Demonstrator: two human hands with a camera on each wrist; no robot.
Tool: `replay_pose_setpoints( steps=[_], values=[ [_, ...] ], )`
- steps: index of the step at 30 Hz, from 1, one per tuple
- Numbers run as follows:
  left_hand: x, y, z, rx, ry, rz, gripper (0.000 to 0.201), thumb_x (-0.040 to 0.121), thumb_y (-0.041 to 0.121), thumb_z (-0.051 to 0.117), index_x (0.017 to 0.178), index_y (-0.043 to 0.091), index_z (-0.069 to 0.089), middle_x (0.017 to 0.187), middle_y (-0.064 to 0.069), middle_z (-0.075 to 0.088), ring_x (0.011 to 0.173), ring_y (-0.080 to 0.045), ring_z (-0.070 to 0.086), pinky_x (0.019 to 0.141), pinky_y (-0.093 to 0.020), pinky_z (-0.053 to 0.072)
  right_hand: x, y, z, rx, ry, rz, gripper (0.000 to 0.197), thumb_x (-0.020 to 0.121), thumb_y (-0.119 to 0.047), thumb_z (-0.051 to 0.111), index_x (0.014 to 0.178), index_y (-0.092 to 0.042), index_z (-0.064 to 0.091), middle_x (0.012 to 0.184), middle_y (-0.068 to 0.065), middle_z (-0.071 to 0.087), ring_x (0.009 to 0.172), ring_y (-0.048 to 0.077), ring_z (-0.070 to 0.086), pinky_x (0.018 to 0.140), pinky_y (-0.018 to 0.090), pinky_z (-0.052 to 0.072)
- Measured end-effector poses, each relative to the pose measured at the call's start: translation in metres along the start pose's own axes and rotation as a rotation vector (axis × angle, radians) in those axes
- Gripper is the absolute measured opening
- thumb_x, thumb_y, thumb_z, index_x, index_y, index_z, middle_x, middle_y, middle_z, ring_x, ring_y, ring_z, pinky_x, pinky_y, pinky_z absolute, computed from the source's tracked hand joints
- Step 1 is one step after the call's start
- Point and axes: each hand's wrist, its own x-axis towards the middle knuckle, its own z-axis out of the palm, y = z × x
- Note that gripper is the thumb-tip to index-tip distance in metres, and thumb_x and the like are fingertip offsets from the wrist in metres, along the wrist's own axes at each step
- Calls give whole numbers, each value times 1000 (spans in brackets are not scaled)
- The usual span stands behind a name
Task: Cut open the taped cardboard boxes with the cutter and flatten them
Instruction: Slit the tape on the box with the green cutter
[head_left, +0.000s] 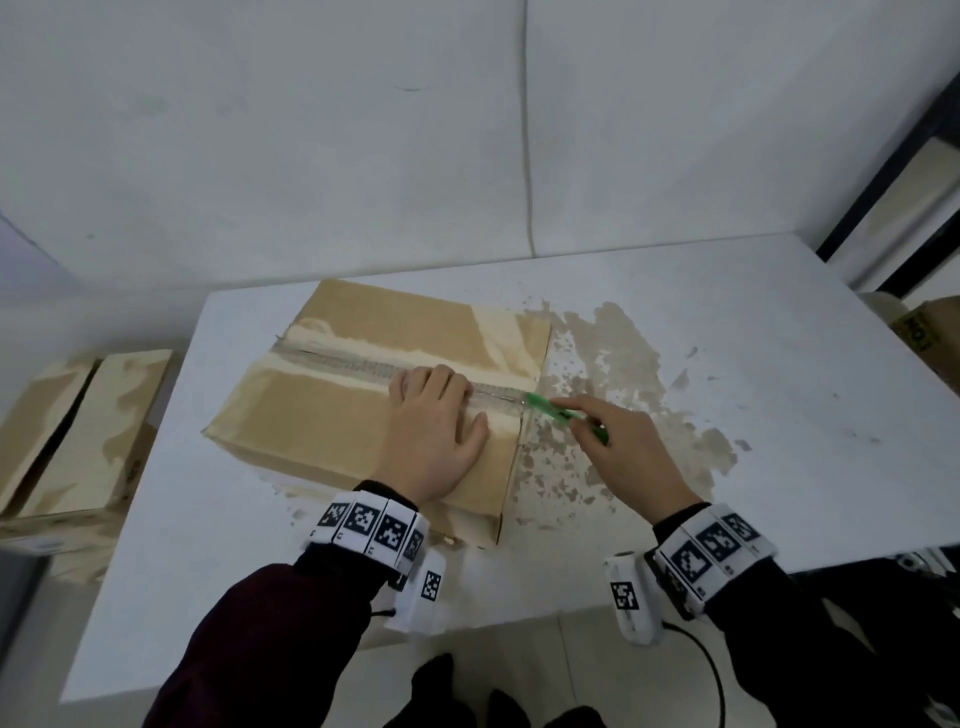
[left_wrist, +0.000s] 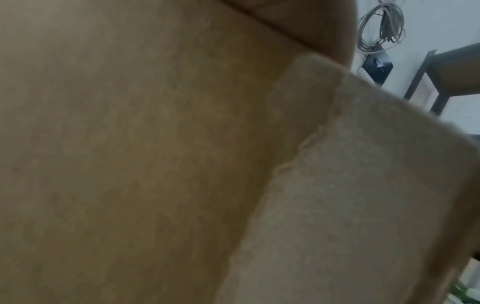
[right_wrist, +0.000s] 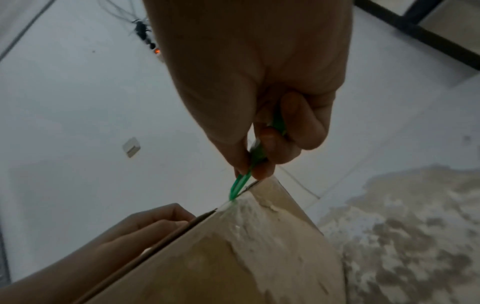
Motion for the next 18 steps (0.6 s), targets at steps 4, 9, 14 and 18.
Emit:
replay_pose_setpoints(
  steps=[4,9,14,18],
  values=[
    [5,2,2,15,44,-20,23,88,38,42,89,18,53,90,2,51,89,-20,45,97,-42,30,9,1,-9,-171,-74,-119,31,96,-19,47,116,-36,63,66,-1,63,47,12,44,45,23,31],
    [12,2,6,31,99,-55,22,91,37,46,84,18,55,88,3,52,87,-18,47,96,-42,27,18,-10,-12,-476,-93,-205,32,99,-23,42,122,-37,59,77,-5,62,61,12,50,49,24,37],
    [19,2,4,-32,59,-55,28,90,35,39,83,15,58,84,2,54,86,-19,48,89,-37,31,29,-13,-33,-460,-143,-292,32,98,-22,44,121,-37,60,87,-13,63,56,0,41,48,21,31],
    [13,-7,-3,-72,114,-54,20,90,21,44,92,10,60,90,-3,59,87,-22,52,82,-34,35,42,-17,-44,-436,-125,-322,32,98,-22,44,122,-36,60,84,-11,62,61,3,43,49,19,26]
  ],
)
